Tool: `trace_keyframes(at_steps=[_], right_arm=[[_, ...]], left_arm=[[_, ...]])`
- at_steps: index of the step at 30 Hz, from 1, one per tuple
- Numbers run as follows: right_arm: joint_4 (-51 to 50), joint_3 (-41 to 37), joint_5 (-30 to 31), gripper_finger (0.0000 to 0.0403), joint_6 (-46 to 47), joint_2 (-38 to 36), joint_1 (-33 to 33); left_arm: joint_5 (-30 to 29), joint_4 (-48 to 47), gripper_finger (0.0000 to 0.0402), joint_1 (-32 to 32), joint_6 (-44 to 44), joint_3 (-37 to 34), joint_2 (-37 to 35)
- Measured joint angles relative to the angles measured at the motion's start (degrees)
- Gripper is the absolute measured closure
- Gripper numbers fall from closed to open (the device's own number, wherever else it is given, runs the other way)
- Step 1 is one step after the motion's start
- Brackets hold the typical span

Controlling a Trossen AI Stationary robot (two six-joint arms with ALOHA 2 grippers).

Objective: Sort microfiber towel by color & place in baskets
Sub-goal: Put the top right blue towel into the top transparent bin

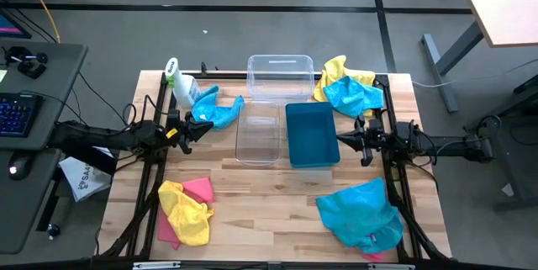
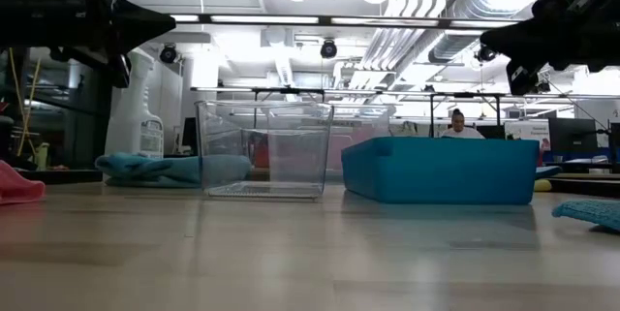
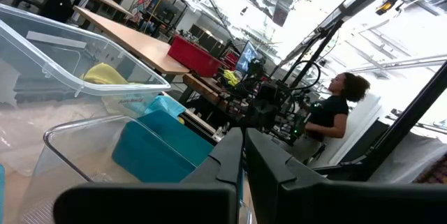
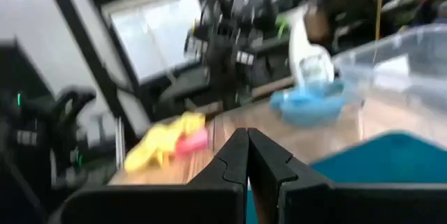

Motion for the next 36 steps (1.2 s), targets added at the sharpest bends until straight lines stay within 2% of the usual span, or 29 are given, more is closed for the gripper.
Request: trace_keyframes(at_steps=[2, 5, 7, 8, 10, 11, 13, 15, 17, 18, 21, 25, 31, 36], right_arm=[[8.7, 0.0, 5.0, 0.0402, 6.3, 0.0, 0.0], [23.7, 0.0, 21.4, 0.0402, 17.0, 0.1, 0.0], [31.5, 0.1, 30.8, 0.0402, 15.4, 1.0, -0.1], [34.0, 0.8, 33.1, 0.0402, 13.4, 2.0, -0.1], [35.8, 4.9, 31.6, 0.0402, 9.1, 5.1, -0.8], [34.5, 7.6, 29.6, 0.0402, 7.4, 7.0, -1.2], [25.3, 14.6, 28.0, 0.0402, 5.1, 12.5, -2.3], [8.4, 22.4, 32.1, 0.0402, 4.8, 18.5, -3.8], [-11.0, 31.1, 38.3, 0.0399, 10.3, 24.7, -6.3], [-20.5, 35.2, 39.3, 0.0395, 13.4, 27.8, -8.0], [-42.3, 45.1, 35.9, 0.0360, 19.5, 37.5, -13.9], [-56.4, 51.6, 29.2, 0.0278, 23.0, 49.6, -22.6], [-62.2, 53.7, 14.7, 0.0154, 30.5, 65.2, -36.2], [-61.2, 53.6, 7.0, 0.0105, 32.1, 73.6, -41.5]], left_arm=[[0.0, 0.0, 0.0394, 0.0, 0.0, 0.0, 0.0], [0.0, 0.0, 0.0394, 0.0, 0.0, 0.0, 0.0], [0.0, 0.0, 0.0394, 0.0, 0.0, 0.0, 0.0], [0.0, 0.0, 0.0394, 0.0, 0.0, 0.0, 0.0], [0.0, 0.0, 0.0394, 0.0, 0.0, 0.0, 0.0], [0.0, 0.0, 0.0394, 0.0, 0.0, 0.0, 0.0], [0.0, 0.0, 0.0394, 0.0, 0.0, 0.0, 0.0], [0.0, 0.0, 0.0394, 0.0, 0.0, 0.0, 0.0], [0.0, 0.0, 0.0394, 0.0, 0.0, 0.0, 0.0], [0.0, 0.0, 0.0394, 0.0, 0.0, 0.0, 0.0], [0.0, 0.0, 0.0394, 0.0, 0.0, 0.0, 0.0], [0.0, 0.0, 0.0394, 0.0, 0.0, 0.0, 0.0], [0.0, 0.0, 0.0394, 0.0, 0.0, 0.0, 0.0], [0.0, 0.0, 0.0394, 0.0, 0.0, 0.0, 0.0]])
